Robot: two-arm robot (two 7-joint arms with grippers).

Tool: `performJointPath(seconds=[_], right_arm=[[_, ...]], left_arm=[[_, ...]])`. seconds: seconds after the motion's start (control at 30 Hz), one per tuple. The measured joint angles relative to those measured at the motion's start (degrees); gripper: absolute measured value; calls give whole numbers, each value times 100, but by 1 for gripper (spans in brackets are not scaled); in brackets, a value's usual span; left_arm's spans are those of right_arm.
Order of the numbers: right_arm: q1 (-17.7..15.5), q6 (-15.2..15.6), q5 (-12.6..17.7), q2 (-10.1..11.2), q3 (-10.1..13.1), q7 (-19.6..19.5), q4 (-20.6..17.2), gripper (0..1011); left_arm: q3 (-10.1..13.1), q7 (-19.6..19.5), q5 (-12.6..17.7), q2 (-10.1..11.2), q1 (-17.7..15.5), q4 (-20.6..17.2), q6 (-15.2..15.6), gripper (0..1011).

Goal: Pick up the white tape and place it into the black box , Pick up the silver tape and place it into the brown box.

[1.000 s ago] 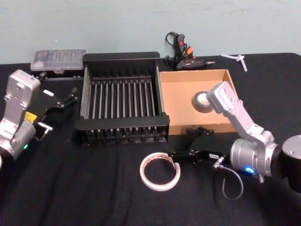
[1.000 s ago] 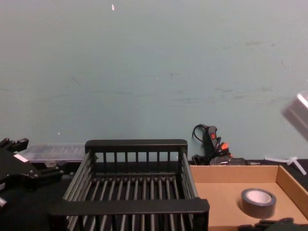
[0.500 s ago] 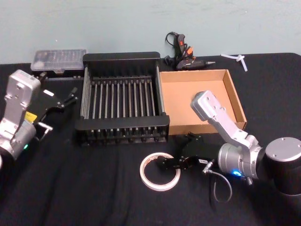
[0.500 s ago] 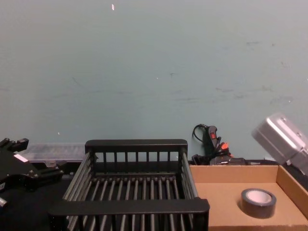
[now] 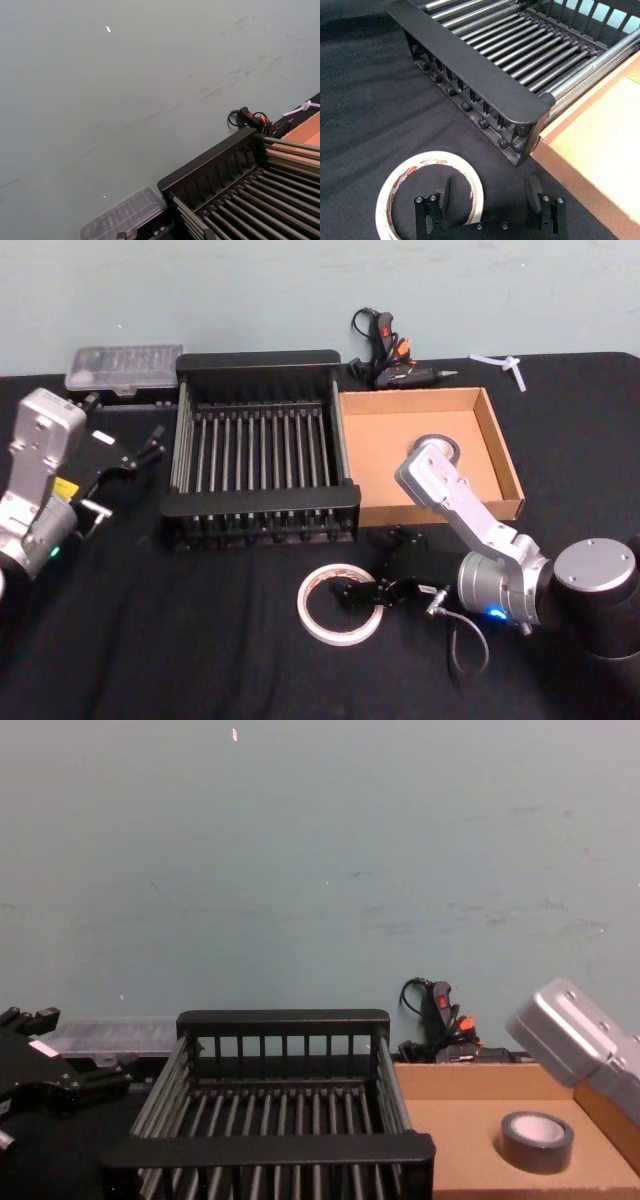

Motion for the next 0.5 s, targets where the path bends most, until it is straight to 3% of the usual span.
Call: performJointPath(seconds=[0.5], right_arm=[[-7, -58, -26, -12, -35, 40, 60, 1002]], left_arm=[[0, 0, 0, 0, 0, 0, 0, 1001]])
